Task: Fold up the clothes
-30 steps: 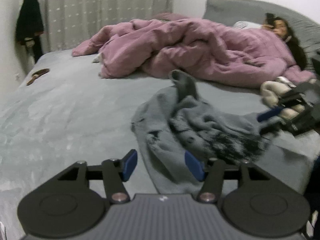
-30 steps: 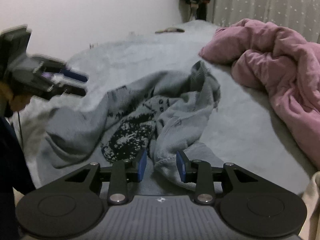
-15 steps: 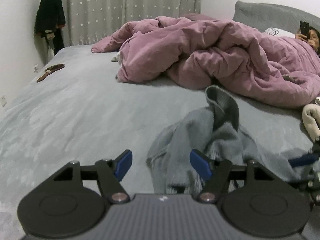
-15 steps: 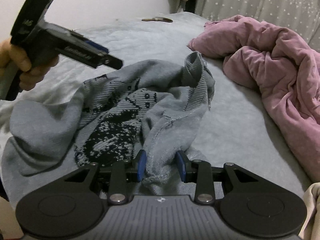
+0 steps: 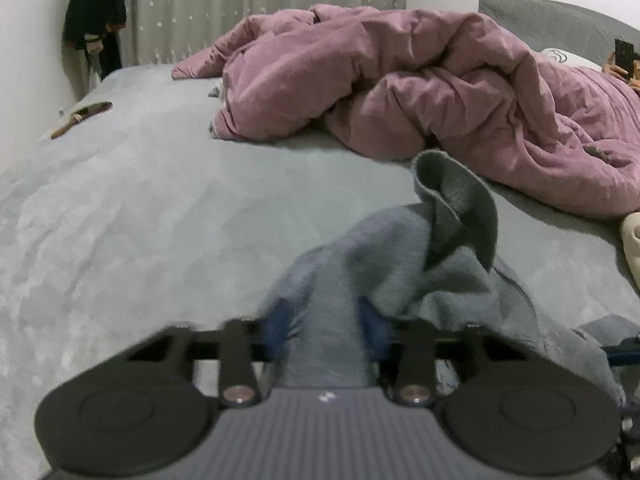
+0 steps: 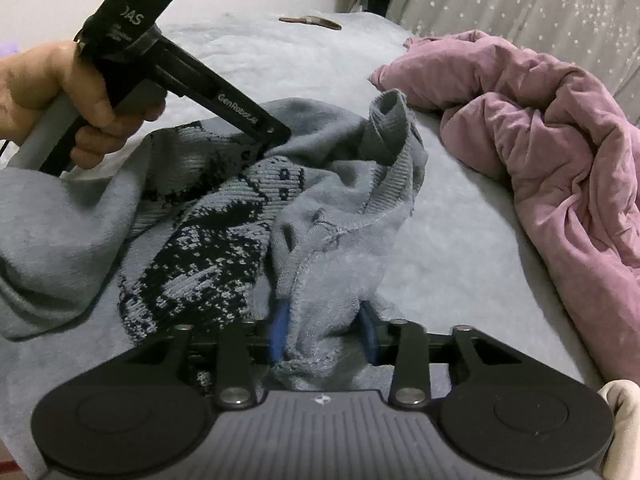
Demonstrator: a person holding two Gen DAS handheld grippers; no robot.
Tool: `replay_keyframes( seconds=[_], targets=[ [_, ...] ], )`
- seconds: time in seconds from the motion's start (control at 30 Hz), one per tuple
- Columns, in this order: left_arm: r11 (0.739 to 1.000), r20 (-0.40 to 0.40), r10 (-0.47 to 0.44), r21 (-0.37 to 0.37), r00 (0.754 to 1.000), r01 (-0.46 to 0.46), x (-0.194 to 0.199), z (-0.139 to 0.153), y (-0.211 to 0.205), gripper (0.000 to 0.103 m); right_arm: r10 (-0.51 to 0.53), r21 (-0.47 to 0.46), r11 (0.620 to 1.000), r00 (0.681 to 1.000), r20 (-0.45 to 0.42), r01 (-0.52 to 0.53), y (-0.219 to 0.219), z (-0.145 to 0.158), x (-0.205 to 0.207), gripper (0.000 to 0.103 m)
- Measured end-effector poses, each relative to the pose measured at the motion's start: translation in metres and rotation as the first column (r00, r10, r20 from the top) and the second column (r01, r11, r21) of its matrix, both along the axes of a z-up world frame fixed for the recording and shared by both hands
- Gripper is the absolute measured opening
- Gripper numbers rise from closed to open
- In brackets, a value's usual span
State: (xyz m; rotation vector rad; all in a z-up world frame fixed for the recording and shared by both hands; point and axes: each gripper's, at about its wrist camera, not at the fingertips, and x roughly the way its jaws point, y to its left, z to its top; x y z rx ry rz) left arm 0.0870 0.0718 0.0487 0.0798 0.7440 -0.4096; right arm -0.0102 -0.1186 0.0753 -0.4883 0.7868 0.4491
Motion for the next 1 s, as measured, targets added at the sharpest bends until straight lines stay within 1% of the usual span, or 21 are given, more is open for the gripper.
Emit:
replay_keyframes(
  seconds=[0.1,0.37,0.57,0.73,0.83,1.0],
  targets=[
    [1.0,0.014,0.005,-0.021,1.0,-0.005,-0.004,0.007,0.006,0.012,-0.015,0.002,1.0,1.0,-0.002,0.015,-0.004,0.002,0.001,0.01],
    [0.993,0.016,0.064,-0.103,0.998,-0.062,-0.016,0.037,0.034,0.012,-0.088,0.021,0.996,0.995,0.044,0.087,-0.026,0.013,-0.002,0.01],
    [0.99,0.048,0.107,-0.101,0.993,-0.101,-0.041,0.06,0.053,0.012,-0.12,0.038,0.992,0.99,0.068,0.118,-0.038,0.019,-0.003,0.01],
    [0.985,0.075,0.131,-0.123,0.988,-0.122,-0.069,0.077,0.072,0.012,-0.166,0.065,0.985,0.98,0.105,0.16,-0.047,0.025,-0.001,0.008],
    [0.986,0.089,0.142,-0.097,0.986,-0.134,-0.083,0.084,0.078,0.012,-0.199,0.086,0.978,0.971,0.131,0.189,-0.052,0.028,0.001,0.007],
    [0.994,0.081,0.106,-0.04,0.991,-0.103,-0.1,0.079,0.072,0.012,-0.239,0.103,0.969,0.959,0.151,0.226,-0.056,0.032,0.004,0.007]
  ],
)
